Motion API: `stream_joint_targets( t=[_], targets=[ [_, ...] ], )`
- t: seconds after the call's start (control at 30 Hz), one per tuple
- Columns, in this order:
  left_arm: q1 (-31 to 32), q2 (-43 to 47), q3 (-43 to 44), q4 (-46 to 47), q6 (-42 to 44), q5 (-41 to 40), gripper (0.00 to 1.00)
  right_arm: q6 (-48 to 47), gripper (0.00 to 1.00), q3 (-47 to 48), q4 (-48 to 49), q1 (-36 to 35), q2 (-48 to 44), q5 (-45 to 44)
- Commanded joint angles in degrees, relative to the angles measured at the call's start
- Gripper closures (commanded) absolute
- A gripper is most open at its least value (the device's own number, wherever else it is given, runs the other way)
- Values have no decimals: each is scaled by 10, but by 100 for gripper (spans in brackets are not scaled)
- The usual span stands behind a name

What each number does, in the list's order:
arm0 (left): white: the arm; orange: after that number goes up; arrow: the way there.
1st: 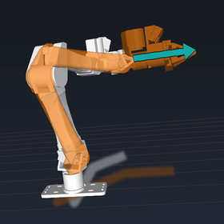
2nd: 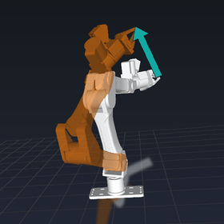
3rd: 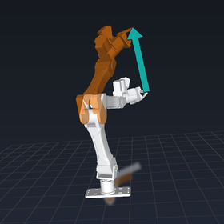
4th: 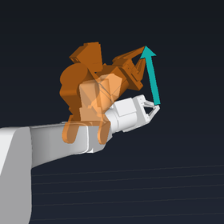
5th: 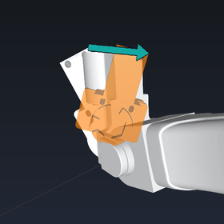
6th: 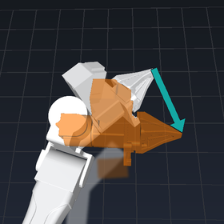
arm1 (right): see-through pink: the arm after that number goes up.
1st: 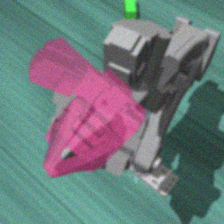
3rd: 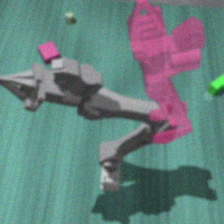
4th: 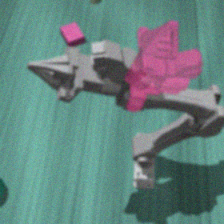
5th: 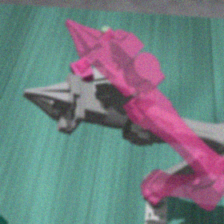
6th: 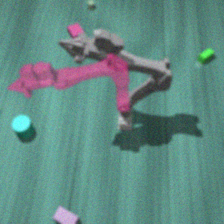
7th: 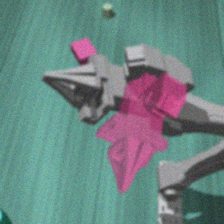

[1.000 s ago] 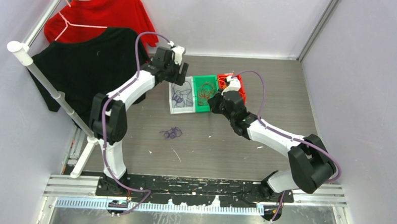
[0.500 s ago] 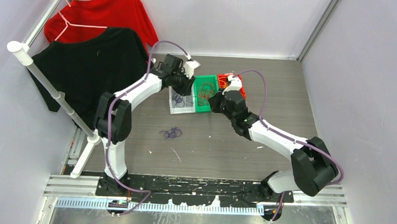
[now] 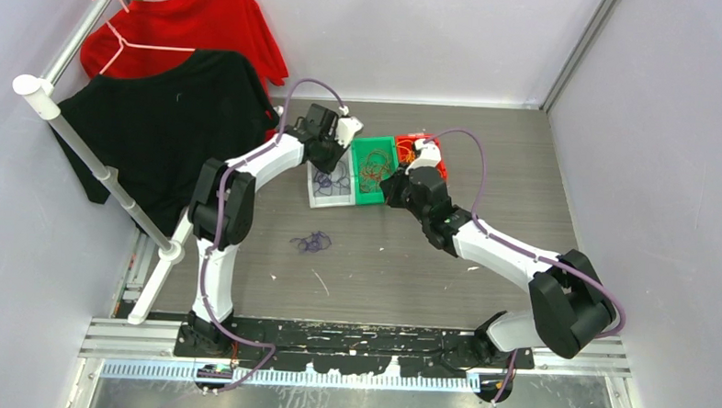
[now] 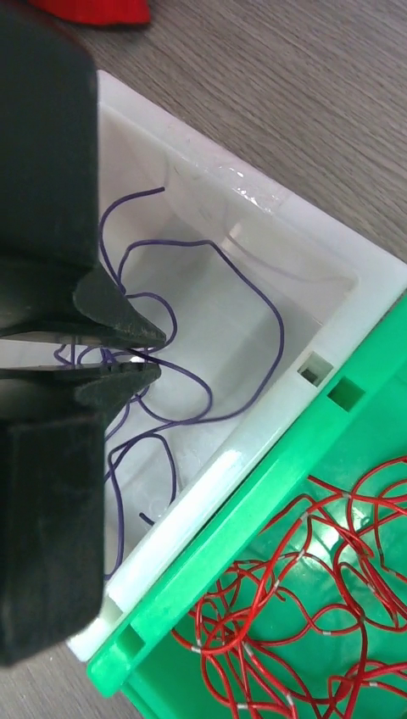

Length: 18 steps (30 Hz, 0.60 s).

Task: Untangle the cables

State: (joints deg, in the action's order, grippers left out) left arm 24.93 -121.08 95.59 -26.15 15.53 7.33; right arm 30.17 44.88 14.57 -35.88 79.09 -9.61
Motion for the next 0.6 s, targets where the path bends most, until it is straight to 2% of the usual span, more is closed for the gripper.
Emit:
stream_joint_targets(
  t=[0.0, 0.13, 0.2, 0.37, 0.47, 0.57],
  targets=[
    [-4, 19, 24, 5, 12, -11, 82, -9, 94, -6, 26, 3, -22, -11],
    [-4, 66, 37, -41, 19, 24, 48, -15, 87, -6, 23, 2, -31, 1],
    [-4, 90, 54, -79, 18, 45, 36, -16, 83, -7, 23, -2, -35, 11],
    [-4, 160, 57, -158, 2, 96, 11, -45, 65, -17, 38, -56, -29, 33],
    [-8, 207, 50, -206, -1, 105, 2, -70, 56, -26, 76, -112, -5, 86],
    [-17, 269, 21, -254, 4, 128, 0, -84, 49, -15, 97, -139, 51, 156]
  ],
)
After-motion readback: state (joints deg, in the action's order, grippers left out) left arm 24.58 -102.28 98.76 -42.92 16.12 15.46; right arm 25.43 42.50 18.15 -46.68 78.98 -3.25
